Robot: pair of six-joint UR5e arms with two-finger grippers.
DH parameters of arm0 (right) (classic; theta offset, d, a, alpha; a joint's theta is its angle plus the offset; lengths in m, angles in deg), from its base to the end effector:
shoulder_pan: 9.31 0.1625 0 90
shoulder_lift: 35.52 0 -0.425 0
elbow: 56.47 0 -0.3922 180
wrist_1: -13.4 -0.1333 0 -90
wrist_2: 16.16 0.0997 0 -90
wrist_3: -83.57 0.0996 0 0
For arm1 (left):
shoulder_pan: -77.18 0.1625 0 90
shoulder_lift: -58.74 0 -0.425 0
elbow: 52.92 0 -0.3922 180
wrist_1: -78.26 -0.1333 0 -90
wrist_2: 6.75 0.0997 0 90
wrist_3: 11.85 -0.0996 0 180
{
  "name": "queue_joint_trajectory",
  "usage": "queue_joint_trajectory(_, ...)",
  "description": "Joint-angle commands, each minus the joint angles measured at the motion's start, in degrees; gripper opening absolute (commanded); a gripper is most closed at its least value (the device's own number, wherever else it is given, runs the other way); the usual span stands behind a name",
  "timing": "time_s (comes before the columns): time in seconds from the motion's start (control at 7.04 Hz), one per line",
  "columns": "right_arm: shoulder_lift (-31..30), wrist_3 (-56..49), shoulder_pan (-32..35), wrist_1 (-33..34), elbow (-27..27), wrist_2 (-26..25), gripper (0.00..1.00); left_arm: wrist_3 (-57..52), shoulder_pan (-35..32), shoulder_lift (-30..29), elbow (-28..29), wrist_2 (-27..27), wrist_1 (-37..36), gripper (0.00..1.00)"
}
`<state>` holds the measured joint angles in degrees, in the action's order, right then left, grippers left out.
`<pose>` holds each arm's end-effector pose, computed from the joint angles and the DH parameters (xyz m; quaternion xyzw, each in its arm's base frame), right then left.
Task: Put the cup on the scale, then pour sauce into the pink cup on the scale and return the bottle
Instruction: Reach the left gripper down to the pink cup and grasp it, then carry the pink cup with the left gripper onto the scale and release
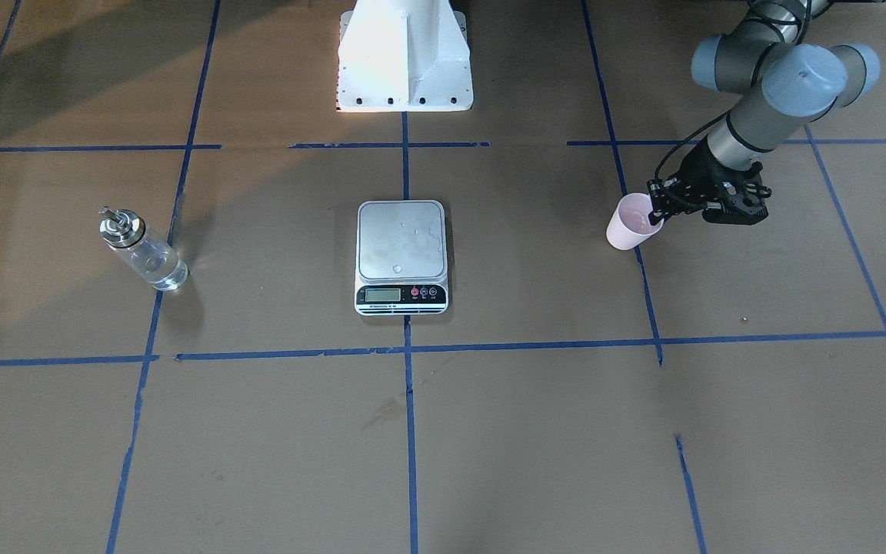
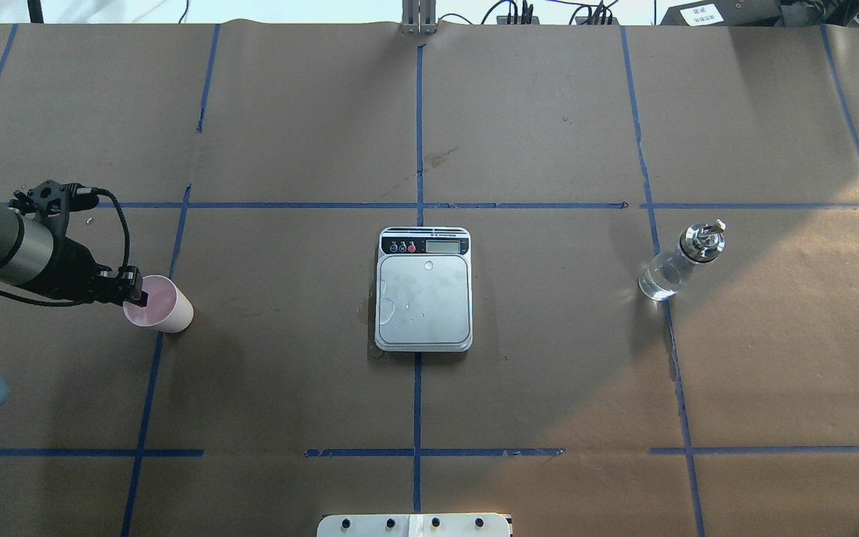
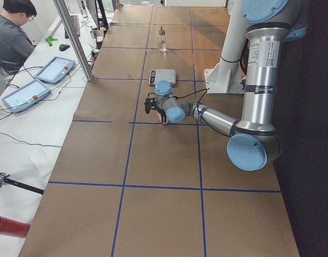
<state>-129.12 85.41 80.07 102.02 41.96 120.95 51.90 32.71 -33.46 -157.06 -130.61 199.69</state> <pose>0.0552 -0.4712 0.6102 0.0411 -0.4000 -0.0119 0.9155 0.3172 -0.4204 0.4586 0.0070 0.4700 -0.0221 0.8824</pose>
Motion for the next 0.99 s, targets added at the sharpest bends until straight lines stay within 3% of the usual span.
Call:
queue_joint_trajectory(0.0,1.0,0.0,-0.2,-0.2,0.1,0.1,1.0,1.5,-0.4,-0.3,-5.9,0.7,-6.5,0.0)
queue_joint_trajectory(0.14,1.0,0.0,-0.2,-0.2,0.5,0.1,1.0,1.6,-0.6,-3.0,-10.0,0.7,-13.7,0.0)
queue_joint_trajectory(0.43,1.3,0.1,-0.2,-0.1,2.2,0.2,1.0,9.7,-0.5,-17.1,-9.8,1.3,-25.4,0.0)
queue_joint_trajectory(0.85,0.6,0.2,-0.3,-0.4,2.6,0.3,1.0,27.3,6.9,-37.7,1.0,10.3,-31.0,0.0)
